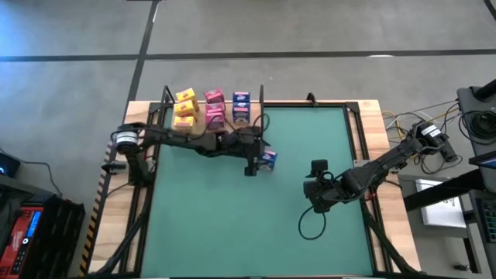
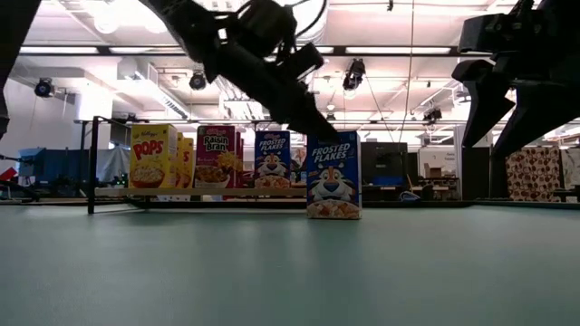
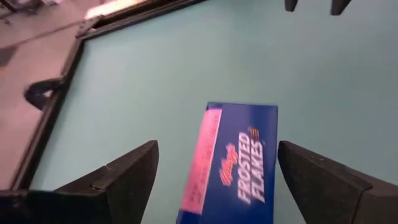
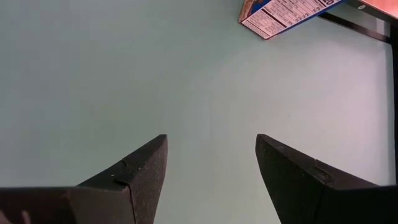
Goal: Stack cereal on shelf
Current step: Put the blue cereal box on the shelf aligned with the other blue cereal boxes
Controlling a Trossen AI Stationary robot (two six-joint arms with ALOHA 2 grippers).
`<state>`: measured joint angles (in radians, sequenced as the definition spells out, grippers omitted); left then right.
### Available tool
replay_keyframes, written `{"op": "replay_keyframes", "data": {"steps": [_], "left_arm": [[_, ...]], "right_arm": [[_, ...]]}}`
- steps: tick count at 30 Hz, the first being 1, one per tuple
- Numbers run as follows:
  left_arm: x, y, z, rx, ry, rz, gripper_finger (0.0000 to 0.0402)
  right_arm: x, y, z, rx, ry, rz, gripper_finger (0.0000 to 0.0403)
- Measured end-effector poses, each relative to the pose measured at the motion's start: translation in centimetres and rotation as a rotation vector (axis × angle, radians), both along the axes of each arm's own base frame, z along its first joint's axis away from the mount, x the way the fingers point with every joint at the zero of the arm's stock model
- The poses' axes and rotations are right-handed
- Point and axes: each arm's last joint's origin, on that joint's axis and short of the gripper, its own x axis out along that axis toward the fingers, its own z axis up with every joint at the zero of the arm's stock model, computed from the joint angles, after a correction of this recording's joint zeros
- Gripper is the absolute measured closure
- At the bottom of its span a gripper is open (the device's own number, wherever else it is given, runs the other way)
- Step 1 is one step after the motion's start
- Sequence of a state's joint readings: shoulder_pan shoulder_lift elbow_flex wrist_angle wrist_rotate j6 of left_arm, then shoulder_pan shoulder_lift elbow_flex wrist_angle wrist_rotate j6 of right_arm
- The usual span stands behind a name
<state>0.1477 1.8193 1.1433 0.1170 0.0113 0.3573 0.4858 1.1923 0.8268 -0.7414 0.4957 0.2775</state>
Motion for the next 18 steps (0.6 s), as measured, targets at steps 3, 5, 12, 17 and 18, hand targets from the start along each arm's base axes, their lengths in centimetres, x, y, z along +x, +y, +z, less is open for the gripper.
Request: {"op": "replay_keyframes", "data": {"steps": [3,5,12,17,18], "left_arm": [[0.6,0.3,0.1,-0.027,0.054,-0.015,0.0082],[0.7,0.3,-0.4,-0.039,0.109,-0.016,0.0079],[0.4,0.2,-0.9,-0.093,0.169,-0.017,0.008],[0.3,0.2,-0.9,-0.112,0.172,-0.004,0.0105],[0.3,0.2,-0.9,-0.112,0.174,-0.004,0.0114]], "right_arm": [[0.0,0.0,0.0,0.0,0.0,0.0,0.017],[0.0,0.0,0.0,0.0,0.0,0.0,0.017],[0.0,0.0,0.0,0.0,0.0,0.0,0.017],[0.0,0.0,0.0,0.0,0.0,0.0,0.017],[0.0,0.0,0.0,0.0,0.0,0.0,0.017]]}}
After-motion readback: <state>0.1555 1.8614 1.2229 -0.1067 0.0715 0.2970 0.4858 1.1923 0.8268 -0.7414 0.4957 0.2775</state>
